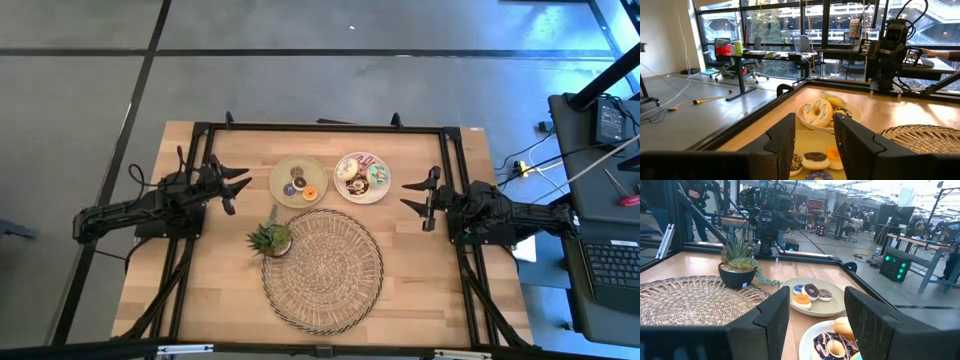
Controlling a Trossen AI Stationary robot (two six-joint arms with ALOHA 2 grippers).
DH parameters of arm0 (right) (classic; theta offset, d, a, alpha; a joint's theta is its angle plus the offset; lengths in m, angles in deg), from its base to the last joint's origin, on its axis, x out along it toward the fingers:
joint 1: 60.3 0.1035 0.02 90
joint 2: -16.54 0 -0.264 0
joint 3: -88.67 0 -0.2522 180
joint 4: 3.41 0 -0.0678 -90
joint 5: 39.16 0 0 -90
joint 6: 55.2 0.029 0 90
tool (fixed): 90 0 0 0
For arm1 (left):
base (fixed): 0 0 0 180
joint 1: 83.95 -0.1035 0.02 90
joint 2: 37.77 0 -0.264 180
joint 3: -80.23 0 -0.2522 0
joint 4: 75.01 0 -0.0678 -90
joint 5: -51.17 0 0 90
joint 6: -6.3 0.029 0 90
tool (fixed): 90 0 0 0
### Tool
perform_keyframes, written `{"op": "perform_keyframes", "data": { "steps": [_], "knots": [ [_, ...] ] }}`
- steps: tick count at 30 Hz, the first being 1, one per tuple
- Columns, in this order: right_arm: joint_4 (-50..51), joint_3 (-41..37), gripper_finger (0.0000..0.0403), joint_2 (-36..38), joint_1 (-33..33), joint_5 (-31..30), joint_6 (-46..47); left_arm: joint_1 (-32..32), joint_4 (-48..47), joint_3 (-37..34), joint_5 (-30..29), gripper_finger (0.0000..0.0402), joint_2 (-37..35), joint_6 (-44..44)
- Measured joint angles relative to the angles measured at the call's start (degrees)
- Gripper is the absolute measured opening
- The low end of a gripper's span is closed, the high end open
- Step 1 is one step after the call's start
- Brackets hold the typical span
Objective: Pick & Place donuts
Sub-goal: Return to Home Position
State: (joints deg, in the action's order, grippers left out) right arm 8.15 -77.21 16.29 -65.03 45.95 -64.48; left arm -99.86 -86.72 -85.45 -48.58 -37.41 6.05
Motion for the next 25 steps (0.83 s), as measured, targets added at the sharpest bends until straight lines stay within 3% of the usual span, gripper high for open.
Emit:
{"op": "perform_keyframes", "data": {
  "steps": [25],
  "knots": [
    [0.0,0.0,0.0191,0.0,0.0,0.0,0.0,0.0,0.0,0.0,0.0,0.0131,0.0,0.0]
  ]
}}
